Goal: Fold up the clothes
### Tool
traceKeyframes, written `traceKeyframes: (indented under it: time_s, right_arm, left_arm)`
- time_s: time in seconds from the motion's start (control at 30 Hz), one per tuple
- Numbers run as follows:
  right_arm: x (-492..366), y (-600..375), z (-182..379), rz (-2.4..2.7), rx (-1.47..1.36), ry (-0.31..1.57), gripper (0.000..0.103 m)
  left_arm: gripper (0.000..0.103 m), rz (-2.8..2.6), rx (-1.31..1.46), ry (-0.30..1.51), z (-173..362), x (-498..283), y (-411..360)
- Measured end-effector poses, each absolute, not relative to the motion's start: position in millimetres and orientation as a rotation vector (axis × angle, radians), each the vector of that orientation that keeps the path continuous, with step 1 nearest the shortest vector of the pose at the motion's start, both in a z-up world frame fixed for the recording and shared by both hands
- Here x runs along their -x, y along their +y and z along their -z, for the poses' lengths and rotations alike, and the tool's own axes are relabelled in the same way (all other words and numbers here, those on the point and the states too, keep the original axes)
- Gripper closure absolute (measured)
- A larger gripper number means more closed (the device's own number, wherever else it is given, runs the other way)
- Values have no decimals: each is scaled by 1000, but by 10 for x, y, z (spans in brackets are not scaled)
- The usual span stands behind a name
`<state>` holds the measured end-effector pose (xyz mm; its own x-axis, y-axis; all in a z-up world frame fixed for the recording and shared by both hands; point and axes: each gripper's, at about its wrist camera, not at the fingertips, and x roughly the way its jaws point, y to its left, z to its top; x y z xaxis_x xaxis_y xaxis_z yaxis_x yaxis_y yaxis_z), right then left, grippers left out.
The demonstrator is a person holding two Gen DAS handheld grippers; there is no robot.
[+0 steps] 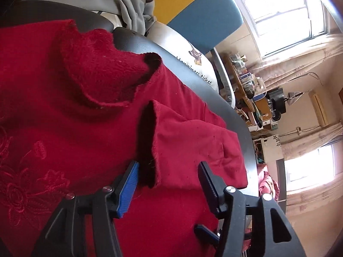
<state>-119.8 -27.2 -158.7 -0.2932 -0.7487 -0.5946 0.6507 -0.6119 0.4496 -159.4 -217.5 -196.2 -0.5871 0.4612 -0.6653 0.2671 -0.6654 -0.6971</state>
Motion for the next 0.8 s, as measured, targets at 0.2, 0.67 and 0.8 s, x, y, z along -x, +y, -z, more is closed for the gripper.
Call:
traceKeyframes:
  time_s: [0.2, 0.67, 0.8]
  right_arm:
    - [1200, -258, 1591, 1990, -1001, -162, 0]
    - [1262, -76, 1552, 1915, -1003, -330, 0]
    - [1445, 296, 1504, 1800, -976, -746, 0]
  left_arm:
    - [92, -2445, 1486, -1205, 1975, 1701, -2094]
    - [99, -2494, 1123, -1245, 1149, 1466, -2345]
    - [99, -2501, 969, -1265, 785, 1347, -2482]
